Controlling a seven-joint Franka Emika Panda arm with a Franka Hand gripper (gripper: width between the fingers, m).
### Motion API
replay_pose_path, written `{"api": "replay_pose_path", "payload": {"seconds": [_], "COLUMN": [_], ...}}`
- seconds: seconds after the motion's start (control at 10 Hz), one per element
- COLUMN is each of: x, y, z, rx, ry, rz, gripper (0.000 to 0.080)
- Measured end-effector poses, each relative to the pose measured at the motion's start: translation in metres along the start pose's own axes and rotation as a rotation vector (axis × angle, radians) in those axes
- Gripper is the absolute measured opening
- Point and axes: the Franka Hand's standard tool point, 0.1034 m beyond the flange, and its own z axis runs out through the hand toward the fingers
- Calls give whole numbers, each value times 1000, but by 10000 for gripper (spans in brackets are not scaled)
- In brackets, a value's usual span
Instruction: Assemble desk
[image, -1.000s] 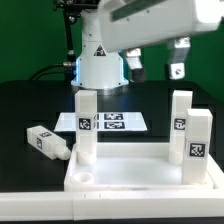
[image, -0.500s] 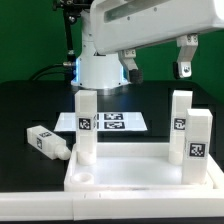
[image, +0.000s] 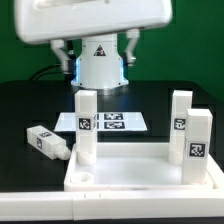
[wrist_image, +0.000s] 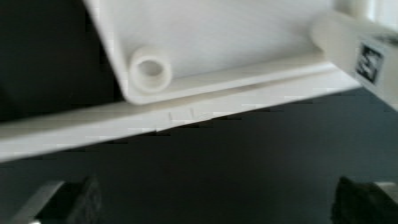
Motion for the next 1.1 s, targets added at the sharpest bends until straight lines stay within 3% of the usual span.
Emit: {"api": "replay_pose_path", "payload": {"seconds": [0.5, 0.6, 0.8, 0.9, 1.1], "x": [-3, -22, -65, -77, -78], "y": [8, 21, 46, 56, 58], "z": [2, 6, 11, 16, 17], "rx": [-18, -10, 31, 14, 1], "ry": [-12, -41, -121, -133, -127], "rz": [-333, -418, -508, -597, -657], "gripper": [649, 649, 649, 649, 649]}}
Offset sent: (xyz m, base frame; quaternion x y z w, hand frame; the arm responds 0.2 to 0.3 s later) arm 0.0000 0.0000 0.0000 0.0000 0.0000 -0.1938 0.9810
